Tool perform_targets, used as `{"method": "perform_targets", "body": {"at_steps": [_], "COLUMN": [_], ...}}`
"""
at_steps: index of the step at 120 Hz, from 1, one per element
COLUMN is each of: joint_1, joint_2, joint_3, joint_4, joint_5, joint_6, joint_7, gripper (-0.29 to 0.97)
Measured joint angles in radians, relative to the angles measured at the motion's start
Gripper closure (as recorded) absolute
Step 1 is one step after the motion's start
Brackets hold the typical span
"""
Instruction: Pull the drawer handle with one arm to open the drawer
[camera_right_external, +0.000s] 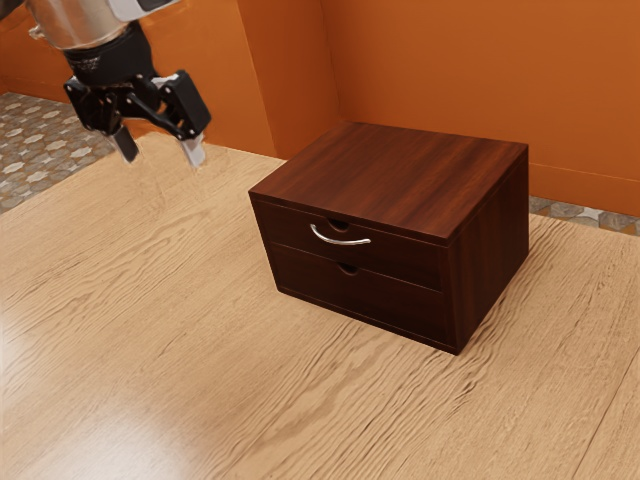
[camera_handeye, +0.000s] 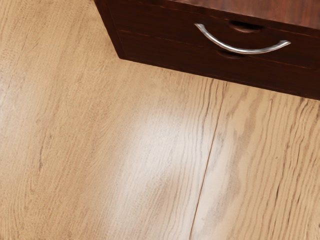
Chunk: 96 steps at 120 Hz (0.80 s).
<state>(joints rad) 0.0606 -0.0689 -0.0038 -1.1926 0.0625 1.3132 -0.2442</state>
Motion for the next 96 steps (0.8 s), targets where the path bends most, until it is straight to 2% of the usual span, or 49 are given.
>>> {"method": "perform_targets", "body": {"at_steps": [19, 32, 52, 73, 82, 96], "joint_1": [-0.033, -0.065, -0.087, -0.04, -0.029, -0.028], "joint_2": [0.042, 0.093, 0.102, -0.108, -0.147, -0.164], "joint_3": [-0.037, -0.043, -0.044, -0.018, -0.013, -0.013], "joint_4": [0.048, 0.038, -0.003, -0.478, -0.588, -0.661], "joint_5": [-0.014, -0.018, -0.019, -0.069, -0.087, -0.101], "joint_6": [0.0, 0.033, 0.104, 0.358, 0.472, 0.612], "joint_7": [-0.3, -0.48, -0.699, -0.872, -0.931, -1.007], "gripper": [0.0, 0.0, 0.0, 0.0, 0.0, 0.0]}}
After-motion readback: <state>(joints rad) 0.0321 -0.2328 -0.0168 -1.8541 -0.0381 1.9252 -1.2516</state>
